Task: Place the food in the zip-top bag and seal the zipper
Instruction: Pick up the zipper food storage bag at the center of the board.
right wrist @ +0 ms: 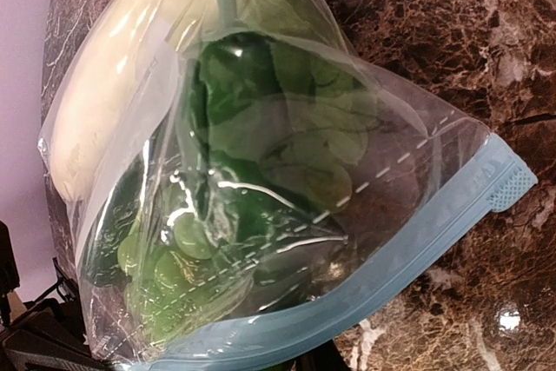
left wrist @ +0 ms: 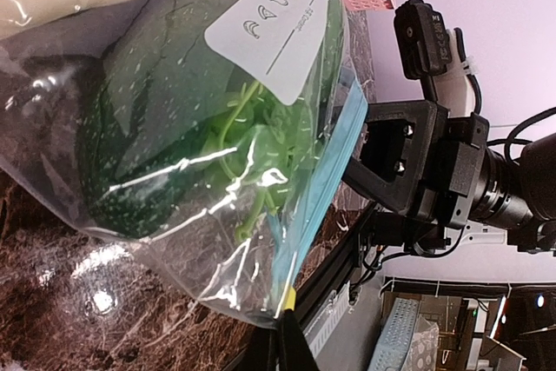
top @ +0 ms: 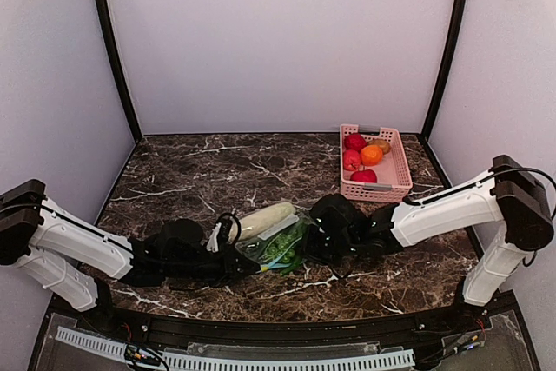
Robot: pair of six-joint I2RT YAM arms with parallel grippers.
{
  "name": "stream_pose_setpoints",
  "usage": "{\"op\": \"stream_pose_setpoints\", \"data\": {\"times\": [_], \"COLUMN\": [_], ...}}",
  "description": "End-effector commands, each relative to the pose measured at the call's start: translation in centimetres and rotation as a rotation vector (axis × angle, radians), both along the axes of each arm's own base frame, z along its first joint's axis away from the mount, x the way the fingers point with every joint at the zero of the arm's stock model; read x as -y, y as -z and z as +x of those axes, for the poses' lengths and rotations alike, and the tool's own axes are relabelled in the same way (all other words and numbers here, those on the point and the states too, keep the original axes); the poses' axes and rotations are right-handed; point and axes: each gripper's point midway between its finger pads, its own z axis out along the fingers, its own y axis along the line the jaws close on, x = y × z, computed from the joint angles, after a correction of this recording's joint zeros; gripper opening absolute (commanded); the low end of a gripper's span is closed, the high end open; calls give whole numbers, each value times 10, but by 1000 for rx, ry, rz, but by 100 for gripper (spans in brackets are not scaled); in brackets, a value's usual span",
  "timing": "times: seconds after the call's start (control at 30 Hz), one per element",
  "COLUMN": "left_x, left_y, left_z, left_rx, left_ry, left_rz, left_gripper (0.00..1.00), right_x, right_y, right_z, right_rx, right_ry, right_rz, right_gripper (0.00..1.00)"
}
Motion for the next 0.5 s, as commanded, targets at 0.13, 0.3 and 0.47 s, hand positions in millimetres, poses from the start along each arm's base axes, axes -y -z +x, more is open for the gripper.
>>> {"op": "stream_pose_setpoints", "data": {"times": [0.13, 0.3, 0.47], "left_x": [6, 10, 11], "left_y": [-22, -21, -20], "left_z": [5, 4, 4], "left_rx": [43, 39, 37], "left_ry": [-24, -12, -6], "left_rz": [-71, -74, -71], "left_gripper": [1, 1, 1], "right_x": [15, 23, 32], "right_y": [6, 4, -1], "right_z": [-14, -31, -43], "right_rx": [-26, -26, -8], "right_ry": [-36, -74, -96], "right_rz": [8, 8, -26], "right_gripper": [33, 49, 58]}}
